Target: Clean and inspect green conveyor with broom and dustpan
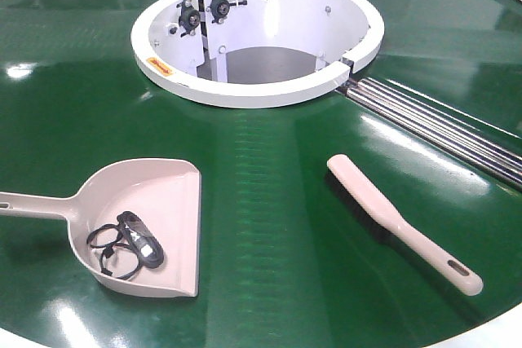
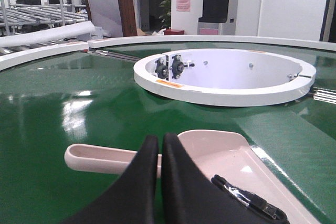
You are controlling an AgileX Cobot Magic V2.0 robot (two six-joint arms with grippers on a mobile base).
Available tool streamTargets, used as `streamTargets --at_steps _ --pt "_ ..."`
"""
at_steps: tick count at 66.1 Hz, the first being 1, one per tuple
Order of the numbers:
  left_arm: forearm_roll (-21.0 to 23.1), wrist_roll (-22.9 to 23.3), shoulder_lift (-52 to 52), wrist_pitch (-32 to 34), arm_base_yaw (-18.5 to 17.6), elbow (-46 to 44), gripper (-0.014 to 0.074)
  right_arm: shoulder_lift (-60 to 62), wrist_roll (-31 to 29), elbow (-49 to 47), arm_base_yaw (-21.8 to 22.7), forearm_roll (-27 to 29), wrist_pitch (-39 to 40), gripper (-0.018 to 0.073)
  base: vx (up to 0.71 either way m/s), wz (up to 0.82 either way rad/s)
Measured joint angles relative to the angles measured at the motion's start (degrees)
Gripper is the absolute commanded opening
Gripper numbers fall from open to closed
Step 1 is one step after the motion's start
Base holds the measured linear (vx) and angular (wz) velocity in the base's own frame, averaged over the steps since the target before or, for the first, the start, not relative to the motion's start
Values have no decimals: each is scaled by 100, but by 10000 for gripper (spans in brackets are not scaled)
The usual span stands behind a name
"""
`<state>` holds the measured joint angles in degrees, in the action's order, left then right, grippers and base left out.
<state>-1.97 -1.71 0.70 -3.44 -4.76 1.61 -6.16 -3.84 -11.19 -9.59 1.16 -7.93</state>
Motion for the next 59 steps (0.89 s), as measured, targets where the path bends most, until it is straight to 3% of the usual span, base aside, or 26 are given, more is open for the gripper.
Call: streamTargets --at_steps 59 --pt "-15 0 0 -52 0 0 -6 0 0 5 0 0 -5 -8 0 0"
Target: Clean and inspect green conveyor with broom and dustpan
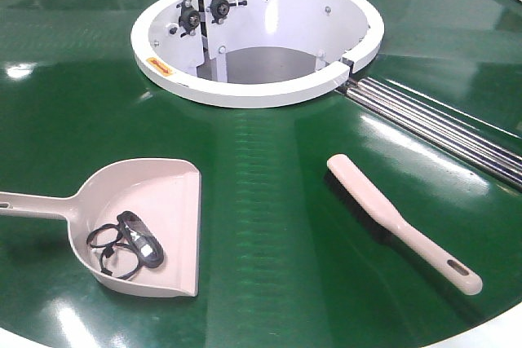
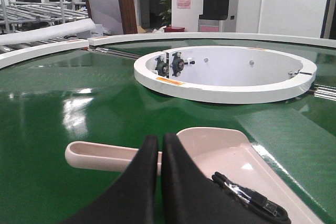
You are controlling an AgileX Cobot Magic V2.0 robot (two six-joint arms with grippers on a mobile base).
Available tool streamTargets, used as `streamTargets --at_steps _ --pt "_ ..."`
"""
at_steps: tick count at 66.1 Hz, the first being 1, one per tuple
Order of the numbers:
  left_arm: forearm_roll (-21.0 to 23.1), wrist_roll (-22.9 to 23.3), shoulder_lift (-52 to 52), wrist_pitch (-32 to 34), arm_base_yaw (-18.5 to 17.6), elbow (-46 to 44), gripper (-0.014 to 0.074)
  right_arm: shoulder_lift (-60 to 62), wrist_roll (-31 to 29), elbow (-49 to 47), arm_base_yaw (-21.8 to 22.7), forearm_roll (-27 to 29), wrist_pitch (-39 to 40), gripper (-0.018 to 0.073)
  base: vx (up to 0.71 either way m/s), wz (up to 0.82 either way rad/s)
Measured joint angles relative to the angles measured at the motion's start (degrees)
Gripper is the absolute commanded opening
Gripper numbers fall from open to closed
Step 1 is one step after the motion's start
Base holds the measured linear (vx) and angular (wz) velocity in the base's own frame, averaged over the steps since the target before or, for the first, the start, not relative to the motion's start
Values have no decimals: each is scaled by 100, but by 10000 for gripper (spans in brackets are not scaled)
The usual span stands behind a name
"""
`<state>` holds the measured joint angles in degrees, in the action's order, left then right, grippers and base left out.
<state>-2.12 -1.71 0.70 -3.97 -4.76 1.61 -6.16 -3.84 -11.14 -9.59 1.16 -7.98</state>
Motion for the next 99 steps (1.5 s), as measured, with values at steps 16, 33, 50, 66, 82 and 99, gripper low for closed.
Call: streamTargets --at_steps 16,33,50,66,82,99 --pt "0 0 0 -1 0 0 -6 68 -21 489 793 -248 16 -8 0 0" --pt "0 0 0 -1 0 0 -6 668 151 1250 952 -376 158 -8 0 0" --pt "0 0 0 -9 0 0 -6 684 736 1271 952 -382 258 -8 0 0" --pt "0 0 0 -9 0 0 -6 684 661 1271 952 -389 258 -8 0 0" --pt "0 0 0 -9 0 0 -6 684 648 1271 952 -394 258 -8 0 0" --pt "0 0 0 -9 0 0 -6 684 648 1271 952 -394 258 -8 0 0"
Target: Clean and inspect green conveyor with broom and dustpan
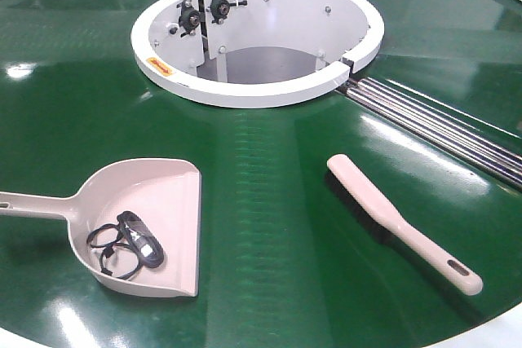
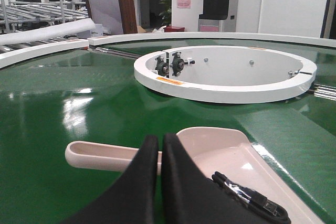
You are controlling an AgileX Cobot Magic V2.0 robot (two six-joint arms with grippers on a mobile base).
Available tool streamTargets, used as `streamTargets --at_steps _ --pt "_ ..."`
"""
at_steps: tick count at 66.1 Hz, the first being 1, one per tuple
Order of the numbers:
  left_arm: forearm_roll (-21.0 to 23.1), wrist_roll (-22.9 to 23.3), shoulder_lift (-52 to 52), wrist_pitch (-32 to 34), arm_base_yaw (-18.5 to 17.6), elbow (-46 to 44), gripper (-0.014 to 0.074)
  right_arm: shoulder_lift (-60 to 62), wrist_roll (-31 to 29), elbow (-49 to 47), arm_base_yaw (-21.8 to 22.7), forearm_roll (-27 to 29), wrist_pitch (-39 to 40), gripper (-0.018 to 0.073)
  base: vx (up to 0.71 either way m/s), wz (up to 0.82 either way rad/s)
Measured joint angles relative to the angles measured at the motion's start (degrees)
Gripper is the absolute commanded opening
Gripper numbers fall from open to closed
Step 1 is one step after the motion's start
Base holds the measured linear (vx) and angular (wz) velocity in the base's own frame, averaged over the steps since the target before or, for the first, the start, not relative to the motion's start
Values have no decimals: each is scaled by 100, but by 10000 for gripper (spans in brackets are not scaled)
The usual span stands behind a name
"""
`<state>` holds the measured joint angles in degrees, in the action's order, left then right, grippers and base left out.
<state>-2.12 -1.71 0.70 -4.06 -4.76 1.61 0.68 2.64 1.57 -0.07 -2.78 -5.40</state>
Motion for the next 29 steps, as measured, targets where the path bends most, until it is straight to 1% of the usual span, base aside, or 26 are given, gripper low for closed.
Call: streamTargets --at_steps 29 --pt "0 0 0 0 0 0 -6 0 0 0 0 0 0 -8 0 0"
